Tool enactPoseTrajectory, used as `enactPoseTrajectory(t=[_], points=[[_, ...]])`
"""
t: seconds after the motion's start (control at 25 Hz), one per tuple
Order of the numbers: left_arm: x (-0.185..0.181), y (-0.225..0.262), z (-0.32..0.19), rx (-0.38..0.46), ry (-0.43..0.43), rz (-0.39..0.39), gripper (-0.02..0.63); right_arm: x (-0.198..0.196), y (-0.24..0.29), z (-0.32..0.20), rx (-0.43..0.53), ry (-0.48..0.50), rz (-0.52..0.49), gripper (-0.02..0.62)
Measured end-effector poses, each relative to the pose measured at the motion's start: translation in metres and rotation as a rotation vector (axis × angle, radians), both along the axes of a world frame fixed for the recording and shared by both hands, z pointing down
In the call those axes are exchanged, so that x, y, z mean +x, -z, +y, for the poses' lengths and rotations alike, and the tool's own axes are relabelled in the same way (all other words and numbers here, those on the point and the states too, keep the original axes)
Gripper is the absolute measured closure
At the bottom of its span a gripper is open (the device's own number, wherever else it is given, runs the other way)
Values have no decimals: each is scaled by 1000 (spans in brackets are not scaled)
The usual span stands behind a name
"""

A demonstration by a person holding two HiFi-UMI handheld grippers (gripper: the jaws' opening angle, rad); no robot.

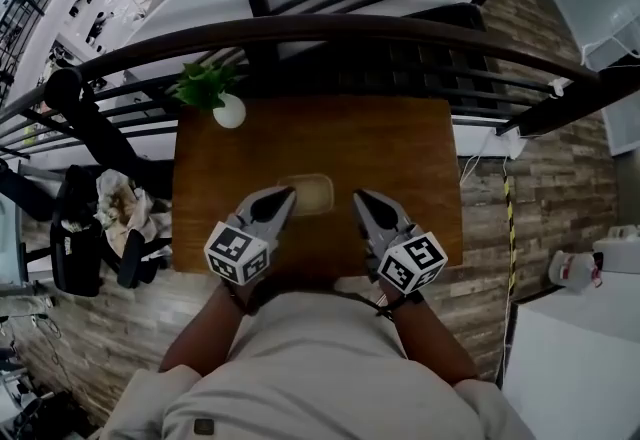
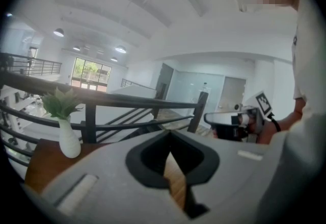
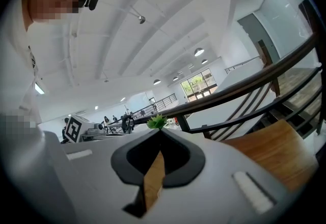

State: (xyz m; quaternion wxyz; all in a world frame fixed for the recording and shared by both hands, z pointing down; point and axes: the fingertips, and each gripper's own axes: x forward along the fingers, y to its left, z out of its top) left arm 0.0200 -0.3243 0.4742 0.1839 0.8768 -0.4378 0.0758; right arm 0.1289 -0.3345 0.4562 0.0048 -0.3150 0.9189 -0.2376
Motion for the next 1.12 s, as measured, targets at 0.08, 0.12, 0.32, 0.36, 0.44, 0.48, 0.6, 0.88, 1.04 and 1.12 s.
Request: enactPoseTrajectory(t=[0.08, 0.12, 0.32, 0.36, 0.44, 0.48, 0.6, 0.88, 1.04, 1.12], points=[[2, -8, 1, -18, -12, -1, 603, -2, -11, -1, -25, 3, 10, 589], [4, -12, 2, -27, -21, -1, 603, -2, -18, -1, -40, 4, 16, 589], [12, -40, -1, -73, -64, -9, 603, -3, -58, -3, -119, 7, 28, 580], [14, -46, -1, -84, -71, -12, 603, -3, -66, -3, -136, 13, 28, 580], [16, -61, -3, -107, -84, -17, 603, -5, -84, -4, -174, 26, 31, 574], [17, -68, -4, -118, -91, -18, 603, -6, -94, -5, -191, 31, 37, 571], [21, -92, -7, -149, -119, -26, 603, -10, -121, -8, -229, 34, 60, 558], [30, -152, -11, -243, -157, -47, 603, -4, -184, -12, -325, 39, 91, 534], [29, -176, -13, -281, -177, -62, 603, -1, -220, -11, -386, 28, 101, 534], [29, -189, -12, -297, -186, -68, 603, -2, -239, -9, -418, 33, 98, 532]])
